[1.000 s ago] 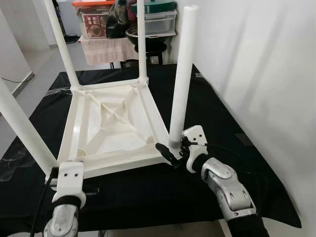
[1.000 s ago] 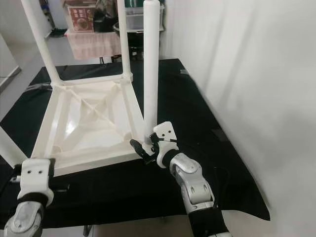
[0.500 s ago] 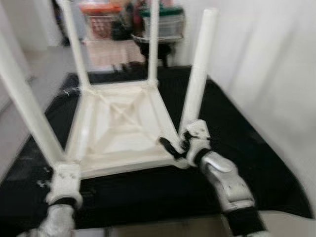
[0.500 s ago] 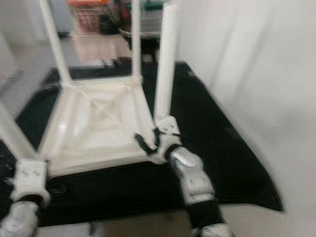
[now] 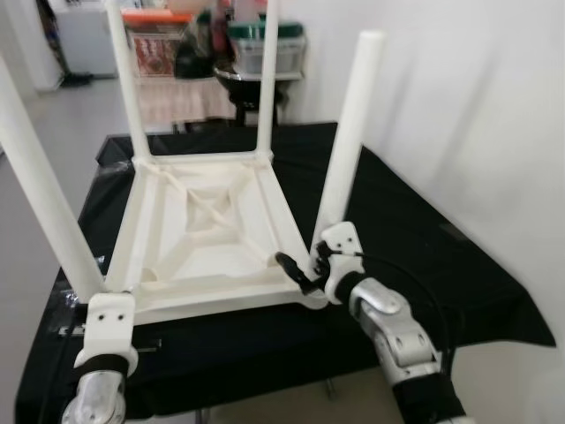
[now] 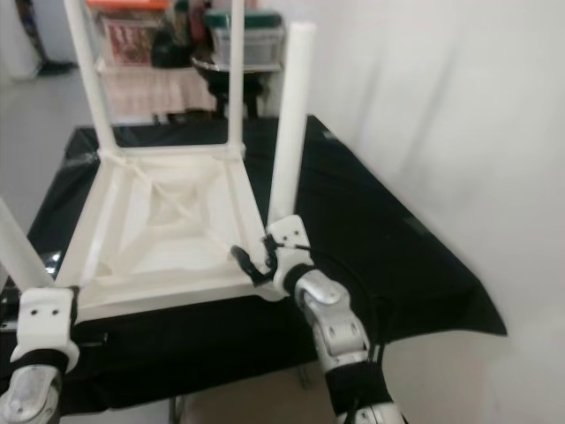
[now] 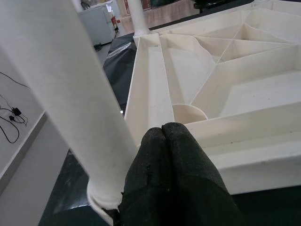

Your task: Building children table

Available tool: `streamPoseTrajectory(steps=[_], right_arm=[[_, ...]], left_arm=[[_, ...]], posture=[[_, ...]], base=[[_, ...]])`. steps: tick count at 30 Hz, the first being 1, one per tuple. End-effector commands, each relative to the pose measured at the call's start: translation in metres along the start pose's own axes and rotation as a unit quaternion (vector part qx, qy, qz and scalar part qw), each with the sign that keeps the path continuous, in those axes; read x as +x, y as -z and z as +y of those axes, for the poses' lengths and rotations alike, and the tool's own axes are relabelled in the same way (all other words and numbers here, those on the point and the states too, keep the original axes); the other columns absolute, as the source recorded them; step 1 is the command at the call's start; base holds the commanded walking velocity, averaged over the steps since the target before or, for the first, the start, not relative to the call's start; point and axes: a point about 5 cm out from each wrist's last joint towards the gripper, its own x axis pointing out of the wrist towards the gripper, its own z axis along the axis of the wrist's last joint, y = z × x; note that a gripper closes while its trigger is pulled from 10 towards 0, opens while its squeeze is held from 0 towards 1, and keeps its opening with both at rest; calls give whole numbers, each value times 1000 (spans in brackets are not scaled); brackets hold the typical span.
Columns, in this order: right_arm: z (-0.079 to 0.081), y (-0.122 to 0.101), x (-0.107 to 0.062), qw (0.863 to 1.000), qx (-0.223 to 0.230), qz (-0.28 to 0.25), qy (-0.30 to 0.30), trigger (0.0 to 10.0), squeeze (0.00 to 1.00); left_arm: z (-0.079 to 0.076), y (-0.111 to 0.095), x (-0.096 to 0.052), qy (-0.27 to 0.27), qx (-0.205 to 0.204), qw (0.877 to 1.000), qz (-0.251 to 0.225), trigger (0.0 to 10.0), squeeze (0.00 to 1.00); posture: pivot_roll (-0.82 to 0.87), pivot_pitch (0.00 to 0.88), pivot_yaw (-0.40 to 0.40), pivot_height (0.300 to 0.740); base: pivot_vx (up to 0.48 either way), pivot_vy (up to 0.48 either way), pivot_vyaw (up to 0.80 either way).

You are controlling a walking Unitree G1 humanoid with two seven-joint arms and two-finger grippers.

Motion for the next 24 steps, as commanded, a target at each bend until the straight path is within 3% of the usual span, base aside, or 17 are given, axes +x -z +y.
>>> streamPoseTrajectory(steps=[1, 11, 24], right_arm=[[-3, -7, 6, 1000, -12, -12, 10, 10000, 0], [-8, -32, 35, 998, -44, -28, 40, 10000, 0], [-14, -29, 36, 997, -42, -24, 58, 10000, 0]], left_arm=[[-4, 0, 2, 11, 1, 1000, 1, 10000, 0], [-7, -5, 2, 34, -8, 999, -5, 10000, 0], [-17, -10, -2, 81, -29, 996, -11, 10000, 0]], posture=[[-17, 0, -13, 740], [5, 0, -22, 740], [1, 0, -14, 740]], base=[[0, 0, 0], [0, 0, 0], [0, 0, 0]])
